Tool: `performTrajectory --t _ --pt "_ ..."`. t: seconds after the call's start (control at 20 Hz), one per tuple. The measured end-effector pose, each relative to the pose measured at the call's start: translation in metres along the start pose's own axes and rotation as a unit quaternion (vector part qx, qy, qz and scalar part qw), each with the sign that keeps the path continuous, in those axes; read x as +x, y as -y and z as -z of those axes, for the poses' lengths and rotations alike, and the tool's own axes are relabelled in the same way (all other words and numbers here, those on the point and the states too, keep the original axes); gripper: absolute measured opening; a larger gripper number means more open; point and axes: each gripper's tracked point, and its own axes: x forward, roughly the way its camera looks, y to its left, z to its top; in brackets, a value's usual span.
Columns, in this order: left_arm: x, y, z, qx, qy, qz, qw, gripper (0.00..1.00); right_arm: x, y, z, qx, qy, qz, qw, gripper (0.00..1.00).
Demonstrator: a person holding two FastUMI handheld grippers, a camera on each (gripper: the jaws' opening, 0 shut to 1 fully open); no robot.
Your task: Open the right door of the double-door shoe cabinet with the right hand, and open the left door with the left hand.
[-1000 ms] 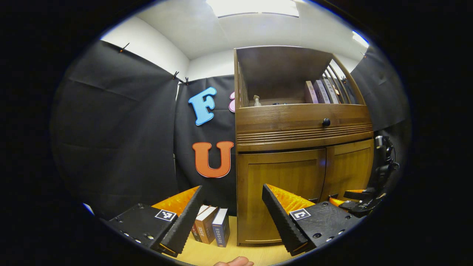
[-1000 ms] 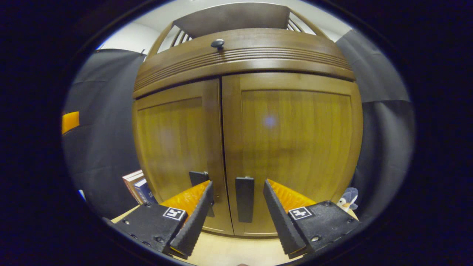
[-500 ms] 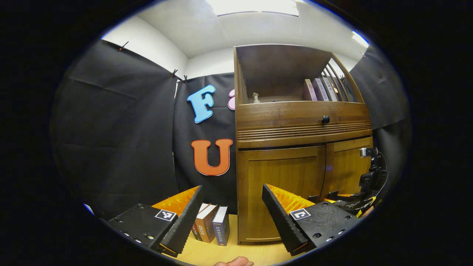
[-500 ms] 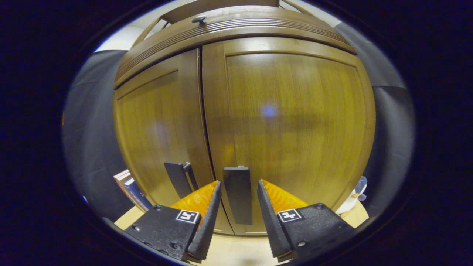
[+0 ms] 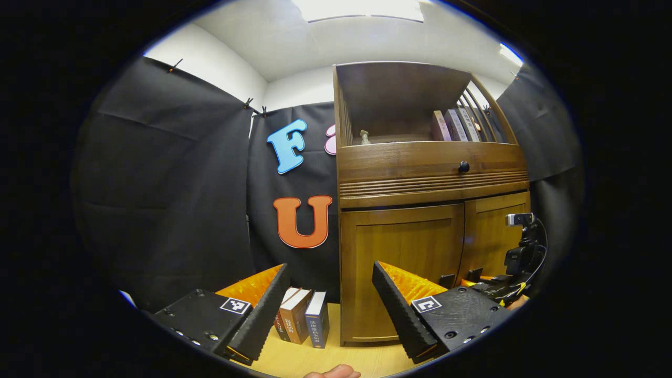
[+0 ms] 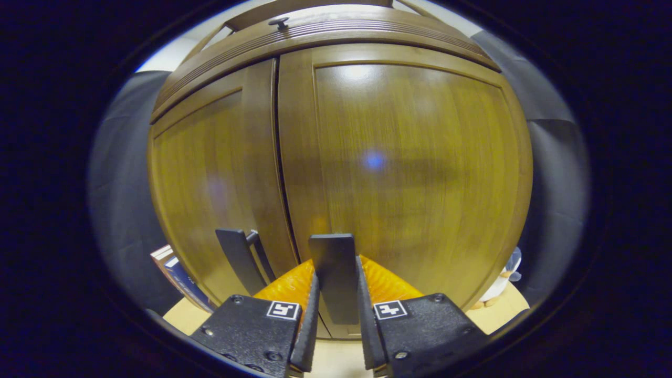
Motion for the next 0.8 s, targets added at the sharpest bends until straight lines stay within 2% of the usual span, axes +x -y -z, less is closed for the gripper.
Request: performTrajectory --t 0.05,0.1,0.15,0.2,0.25,0.3,0.35,0.4,0.45,0.5,0.6,0.65,0.7,0.75,0.8 --pt "-0.001 0.003 0.000 -0.005 0.000 0.006 1.000 0.95 0.000 0.000 0.000 -0.005 0.002 0.002 1.000 0.38" --pt "-0.001 0.004 -0.001 -0.006 0.001 0.009 1.000 1.00 -0.001 0.000 -0.001 -0.009 0.000 0.003 1.000 0.35" --pt "-0.002 0.004 -0.002 -0.006 0.002 0.011 1.000 0.95 -0.003 0.000 0.000 -0.010 -0.003 0.001 1.000 0.33" --pt "-0.002 0.005 -0.002 -0.005 0.003 0.013 1.000 0.95 -0.005 0.000 0.000 -0.008 -0.005 -0.002 1.000 0.31" --pt "-0.002 0.007 -0.001 -0.004 0.003 0.016 1.000 1.00 -0.006 -0.001 0.000 -0.005 -0.007 -0.004 1.000 0.31" --pt "-0.001 0.008 0.000 -0.004 0.002 0.019 1.000 1.00 -0.008 -0.001 0.000 -0.007 -0.007 -0.006 1.000 0.31" --pt "-0.001 0.011 0.000 -0.004 0.001 0.023 1.000 0.95 -0.016 0.001 0.004 -0.011 -0.006 -0.006 1.000 0.31" --pt "-0.002 0.014 0.001 -0.004 0.000 0.027 1.000 0.95 -0.023 0.002 0.005 -0.015 -0.005 -0.005 1.000 0.30" --pt "-0.003 0.017 0.001 -0.004 0.000 0.031 1.000 1.00 -0.027 0.002 0.006 -0.017 -0.004 -0.005 1.000 0.31" --pt "-0.003 0.021 0.001 -0.004 0.000 0.035 0.999 0.95 -0.032 0.003 0.007 -0.017 -0.004 -0.005 1.000 0.30" --pt "-0.001 0.028 0.002 -0.005 0.001 0.043 0.999 0.95 -0.044 0.005 0.008 -0.018 -0.005 -0.011 1.000 0.30" --pt "0.001 0.032 0.002 -0.006 0.001 0.048 0.999 1.00 -0.051 0.006 0.010 -0.018 -0.006 -0.016 1.000 0.30" --pt "0.002 0.035 0.004 -0.007 0.001 0.052 0.999 0.95 -0.058 0.008 0.011 -0.017 -0.007 -0.021 1.000 0.30" --pt "0.004 0.039 0.003 -0.007 0.001 0.056 0.998 0.95 -0.065 0.010 0.013 -0.018 -0.008 -0.025 0.999 0.30" --pt "0.006 0.043 0.003 -0.008 0.001 0.058 0.998 1.00 -0.072 0.012 0.013 -0.021 -0.008 -0.029 0.999 0.30"
